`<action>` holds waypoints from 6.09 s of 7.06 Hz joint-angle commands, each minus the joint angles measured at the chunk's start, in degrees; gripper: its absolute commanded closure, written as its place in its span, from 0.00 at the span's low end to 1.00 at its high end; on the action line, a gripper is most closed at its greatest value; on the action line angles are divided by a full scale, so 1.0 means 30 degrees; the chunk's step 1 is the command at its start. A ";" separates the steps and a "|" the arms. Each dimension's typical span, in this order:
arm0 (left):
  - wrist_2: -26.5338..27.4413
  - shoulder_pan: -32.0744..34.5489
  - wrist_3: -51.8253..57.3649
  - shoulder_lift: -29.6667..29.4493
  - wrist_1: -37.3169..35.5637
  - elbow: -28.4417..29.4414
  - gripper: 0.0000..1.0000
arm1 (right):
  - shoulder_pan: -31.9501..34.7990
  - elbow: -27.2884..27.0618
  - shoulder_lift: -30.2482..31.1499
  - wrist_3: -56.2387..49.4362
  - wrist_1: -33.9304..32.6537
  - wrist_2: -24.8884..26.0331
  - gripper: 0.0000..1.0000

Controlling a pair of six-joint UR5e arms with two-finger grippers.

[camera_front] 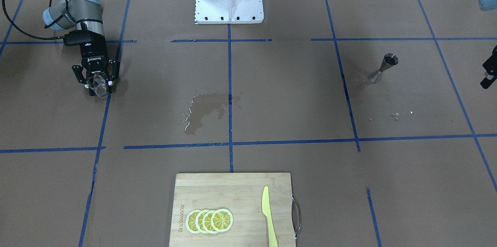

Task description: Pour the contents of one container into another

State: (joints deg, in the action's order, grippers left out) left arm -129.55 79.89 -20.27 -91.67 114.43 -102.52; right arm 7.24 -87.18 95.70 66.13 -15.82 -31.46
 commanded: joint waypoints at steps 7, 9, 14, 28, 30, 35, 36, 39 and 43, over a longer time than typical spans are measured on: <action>0.0057 0.0000 -0.0010 0.0000 0.0000 -0.0045 0.00 | -0.0041 -0.0089 0.0063 -0.0128 -0.0001 -0.0121 0.22; 0.0057 0.0029 -0.0010 0.0029 0.0000 -0.0190 0.00 | -0.0041 -0.0118 0.0063 -0.0157 -0.0001 -0.0149 0.13; 0.0086 0.0000 0.0077 0.0117 0.0029 0.0101 0.00 | -0.0041 -0.2957 0.2488 -0.0772 -0.0030 -0.2784 0.00; -0.0207 -0.0292 0.0253 0.1843 0.0029 0.0775 0.00 | 1.9829 -0.7062 0.4993 -1.2852 -1.1167 -3.0159 0.00; -0.0236 -0.0904 0.0312 0.2543 0.0348 0.0659 0.00 | 2.3354 -0.6974 0.3470 -1.9957 -1.7809 -3.1877 0.00; -0.2153 -0.0908 0.0253 0.2871 0.0000 0.0483 0.00 | 2.5595 -0.5282 0.1909 -2.4503 -2.4026 -3.2316 0.00; -0.2866 -0.0937 0.0253 0.3016 0.0000 0.0627 0.00 | 2.5594 -0.4868 0.1967 -2.4503 -2.3937 -3.2550 0.00; -0.3107 -0.0792 0.0341 0.3778 0.0175 0.0369 0.00 | 2.6208 -0.4805 0.1762 -2.4444 -2.3907 -3.4656 0.00; -0.2497 -0.0119 0.4951 0.4073 -0.1223 0.0944 0.00 | 2.6209 -0.4922 0.1791 -2.4415 -2.3878 -3.4749 0.00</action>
State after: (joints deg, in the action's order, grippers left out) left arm -138.22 78.83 -12.00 -79.48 113.01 -101.56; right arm 85.84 -101.75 100.98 -7.13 -87.50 -135.59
